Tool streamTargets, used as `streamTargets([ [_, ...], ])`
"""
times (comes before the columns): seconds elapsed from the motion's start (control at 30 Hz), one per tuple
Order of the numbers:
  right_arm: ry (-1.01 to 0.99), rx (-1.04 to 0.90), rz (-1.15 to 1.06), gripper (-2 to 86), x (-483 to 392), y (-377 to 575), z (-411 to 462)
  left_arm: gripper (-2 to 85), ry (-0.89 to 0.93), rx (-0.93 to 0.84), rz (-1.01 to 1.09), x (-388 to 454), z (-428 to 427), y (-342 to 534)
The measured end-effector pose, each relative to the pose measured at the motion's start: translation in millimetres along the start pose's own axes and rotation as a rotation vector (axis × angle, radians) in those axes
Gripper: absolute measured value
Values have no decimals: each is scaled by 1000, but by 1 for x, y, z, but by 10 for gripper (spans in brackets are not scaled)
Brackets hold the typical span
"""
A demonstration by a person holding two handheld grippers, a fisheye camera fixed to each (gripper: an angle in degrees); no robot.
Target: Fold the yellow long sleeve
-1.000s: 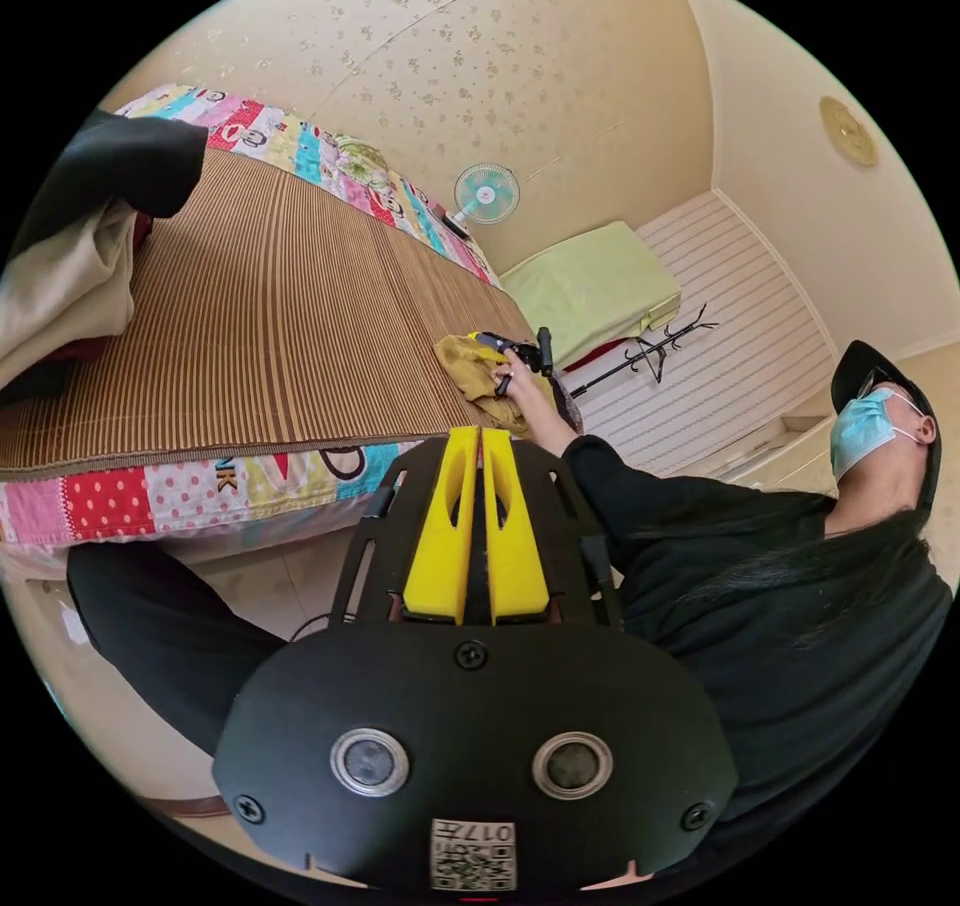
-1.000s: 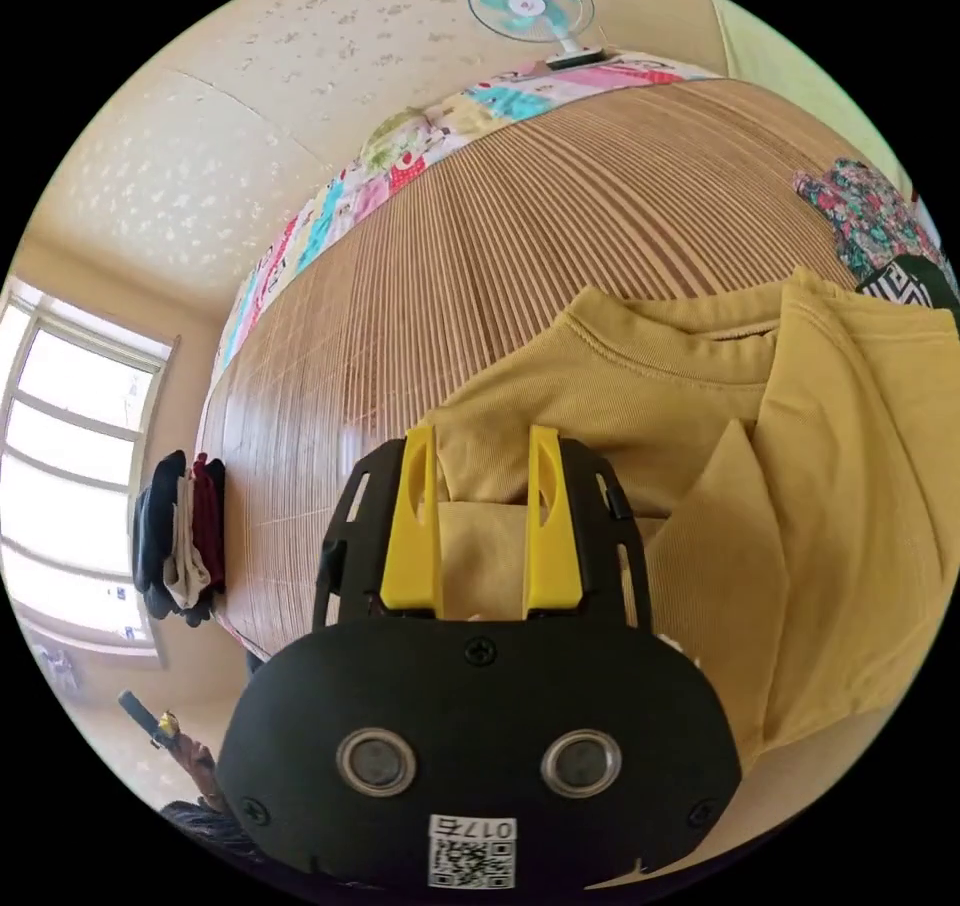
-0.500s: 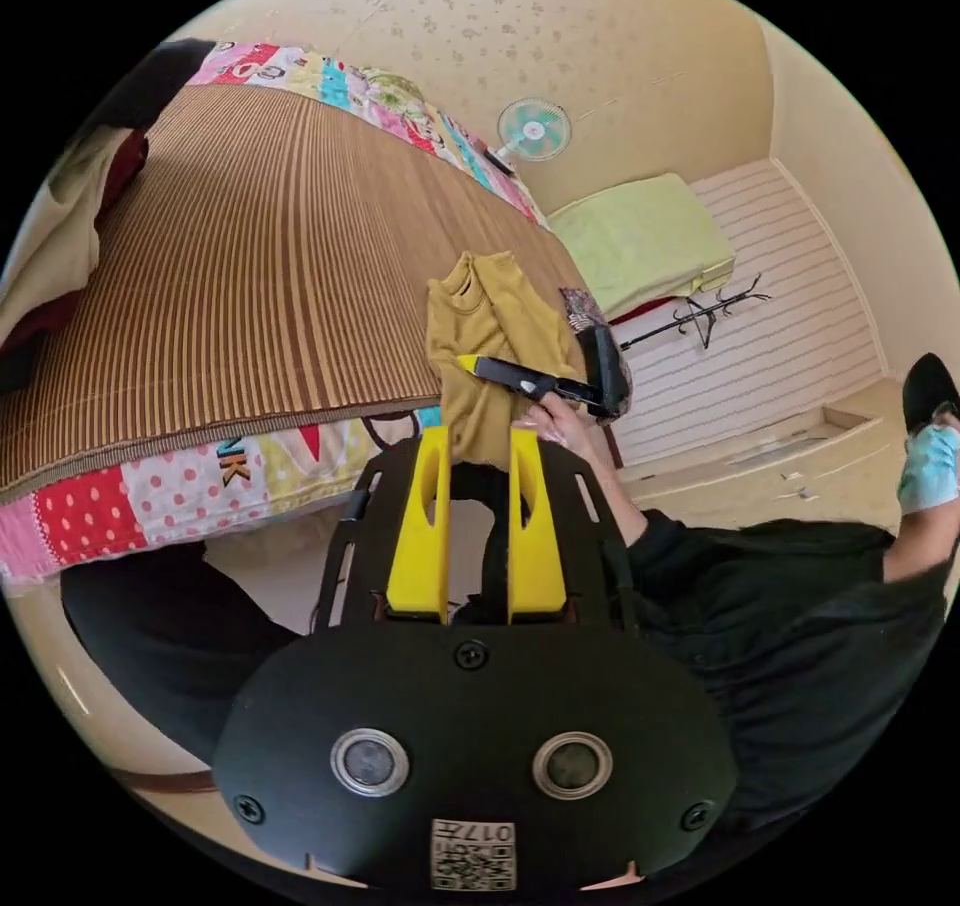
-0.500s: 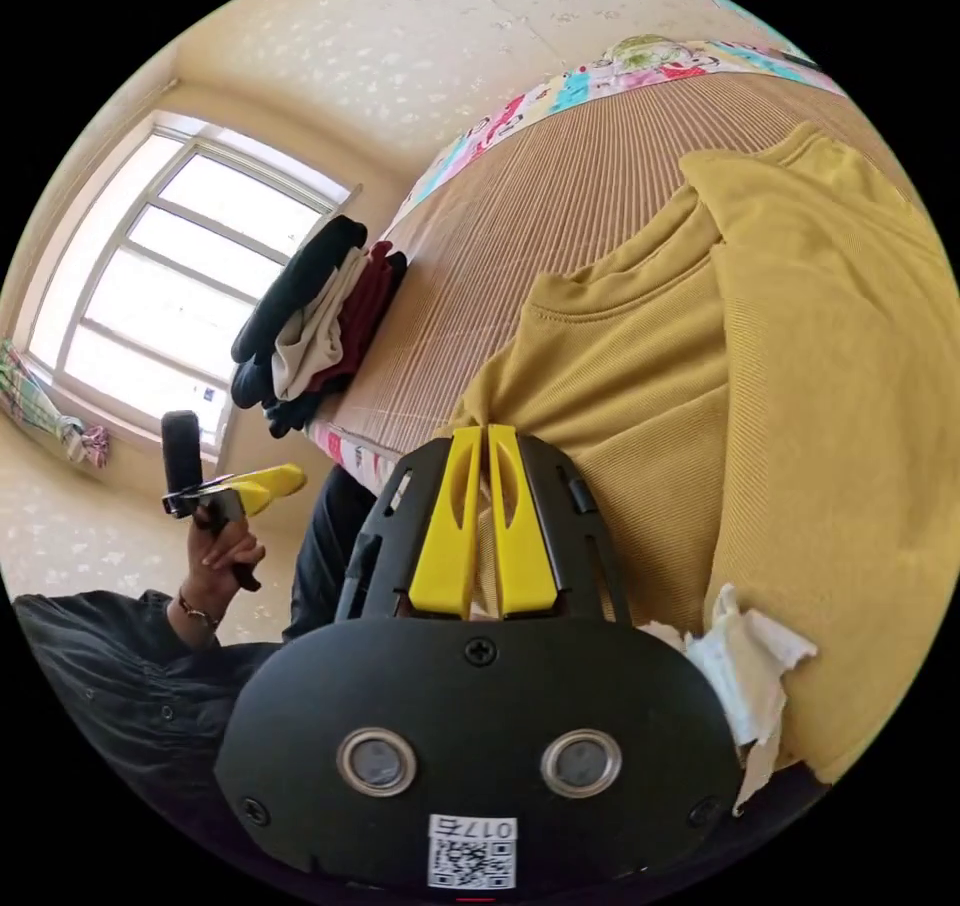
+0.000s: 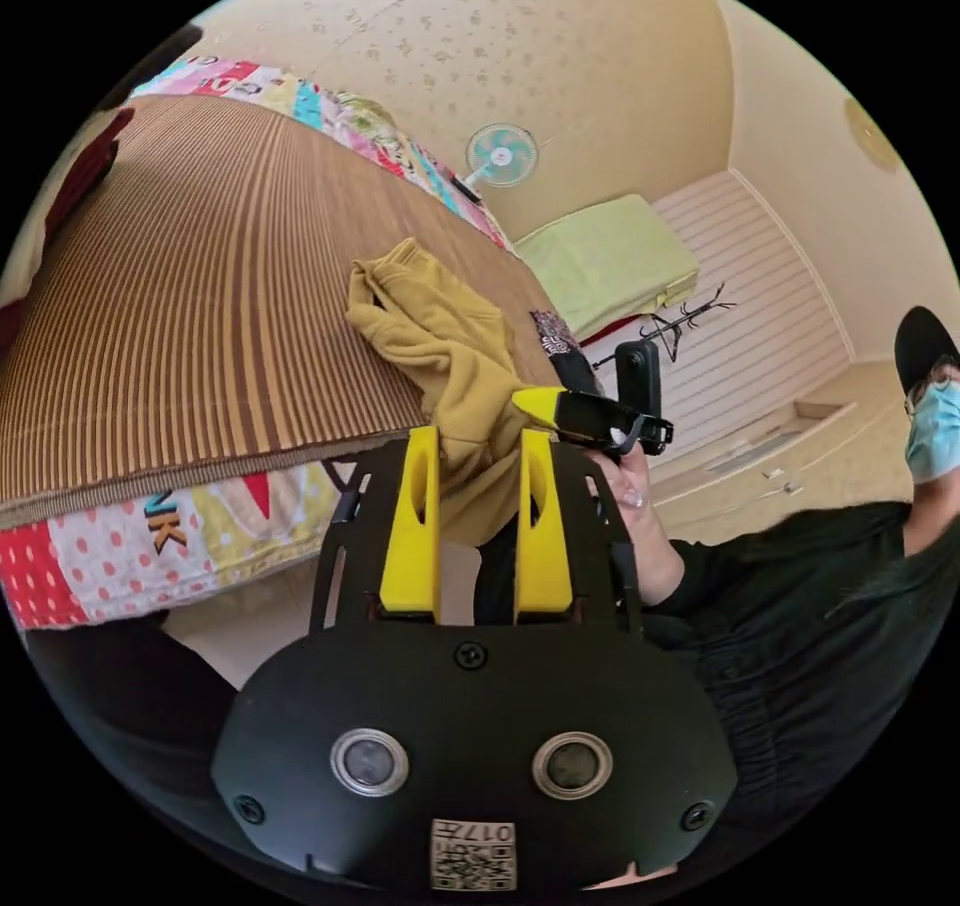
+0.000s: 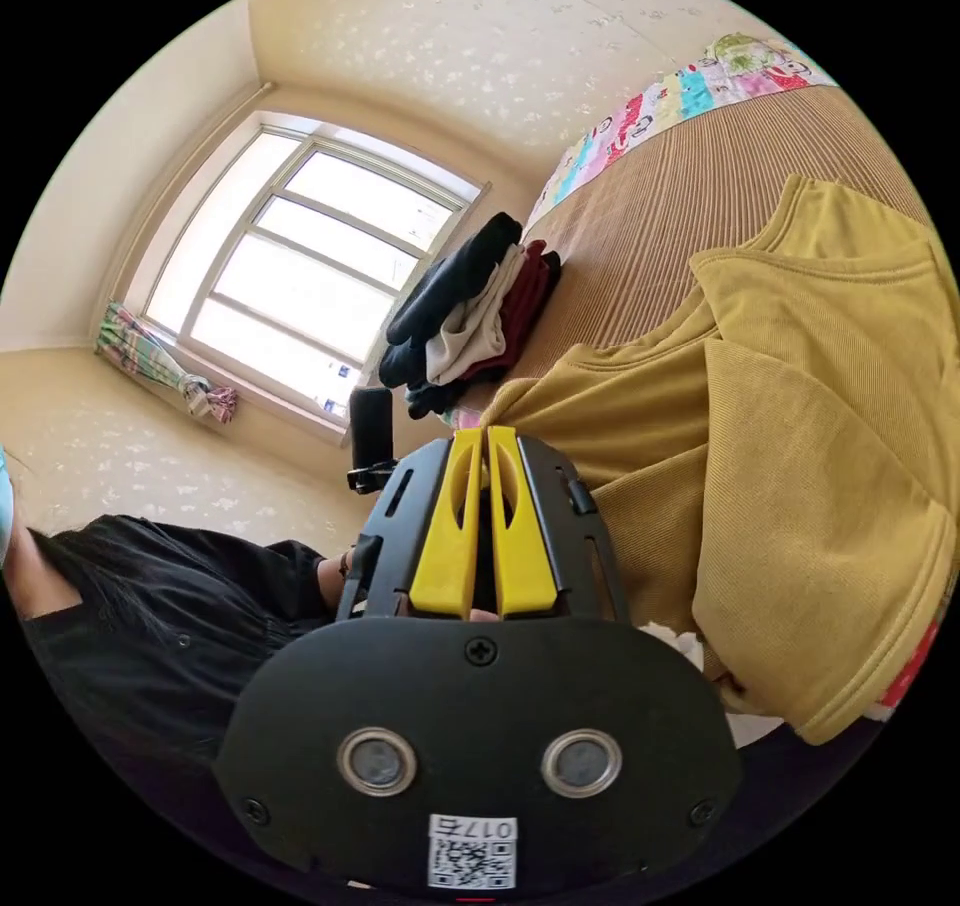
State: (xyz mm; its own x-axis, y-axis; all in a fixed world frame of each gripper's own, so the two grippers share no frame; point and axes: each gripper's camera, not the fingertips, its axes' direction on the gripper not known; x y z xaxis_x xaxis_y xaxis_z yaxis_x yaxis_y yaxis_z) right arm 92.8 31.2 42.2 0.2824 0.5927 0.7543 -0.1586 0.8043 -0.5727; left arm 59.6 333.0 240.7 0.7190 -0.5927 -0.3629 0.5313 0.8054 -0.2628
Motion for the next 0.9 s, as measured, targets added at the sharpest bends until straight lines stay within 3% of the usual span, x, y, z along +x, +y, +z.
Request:
streamTargets([
  [0.17, -141, 228, -179, 10, -52, 26, -51, 42, 295, 123, 126, 35, -70, -11],
  [0.3, -168, 353, -334, 7, -78, 51, -96, 39, 348, 211, 342, 82, -166, -35],
  [0.4, -67, 279, -447, 8, -91, 62, -106, 39, 490, 176, 609, 138, -210, -49],
  [0.53, 51, 241, -515, 14, -104, 78, -105, 40, 714, -80, 895, 198, -220, -61],
  [0.7, -6, 220, -412, 71, -84, 85, -87, 40, 1045, -104, 931, 221, -222, -54],
  [0.8, -62, 134, -355, 118, -66, 76, -60, 40, 1067, -91, 882, 231, -215, -39],
  [0.9, -30, 47, -366, 141, -62, 65, -20, 40, 1262, -74, 906, 240, -211, -22],
])
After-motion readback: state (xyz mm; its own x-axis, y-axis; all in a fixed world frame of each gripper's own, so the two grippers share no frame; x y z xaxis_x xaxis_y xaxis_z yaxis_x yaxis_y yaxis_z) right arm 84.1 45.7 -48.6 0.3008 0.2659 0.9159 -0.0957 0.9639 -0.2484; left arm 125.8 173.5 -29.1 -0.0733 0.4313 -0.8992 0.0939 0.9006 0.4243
